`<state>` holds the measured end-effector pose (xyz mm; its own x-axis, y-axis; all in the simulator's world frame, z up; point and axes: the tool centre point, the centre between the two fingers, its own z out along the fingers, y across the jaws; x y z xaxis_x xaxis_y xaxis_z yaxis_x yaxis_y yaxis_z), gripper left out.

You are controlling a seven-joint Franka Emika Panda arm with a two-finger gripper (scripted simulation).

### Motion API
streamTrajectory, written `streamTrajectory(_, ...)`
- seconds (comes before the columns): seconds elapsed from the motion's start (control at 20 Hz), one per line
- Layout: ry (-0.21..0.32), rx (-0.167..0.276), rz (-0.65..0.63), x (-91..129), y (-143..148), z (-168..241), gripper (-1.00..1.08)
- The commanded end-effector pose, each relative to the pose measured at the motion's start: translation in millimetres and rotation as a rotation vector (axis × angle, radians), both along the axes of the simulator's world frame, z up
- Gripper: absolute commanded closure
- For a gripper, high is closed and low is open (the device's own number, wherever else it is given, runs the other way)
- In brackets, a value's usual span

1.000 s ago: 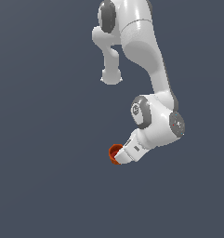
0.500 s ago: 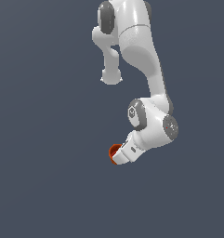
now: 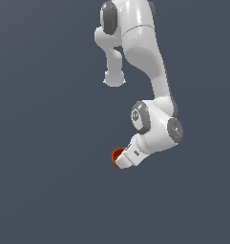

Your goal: Pick up the object and move it to a goal position.

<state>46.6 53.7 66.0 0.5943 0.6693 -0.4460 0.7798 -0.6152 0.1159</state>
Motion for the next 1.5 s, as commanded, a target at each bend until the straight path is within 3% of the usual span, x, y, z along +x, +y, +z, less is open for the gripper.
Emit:
streamTrajectory(0.0,-0.002,0.0,0.0,1,-1,6,1.08)
streamTrajectory(0.35,-0.002,0.001,0.0,5,-13,50,1.08)
streamTrajectory(1.1,-0.001,0.003,0.0,25,-52,204,1.08)
streamTrajectory(1.45,-0.002,0.001,0.0,32,-62,245,1.08)
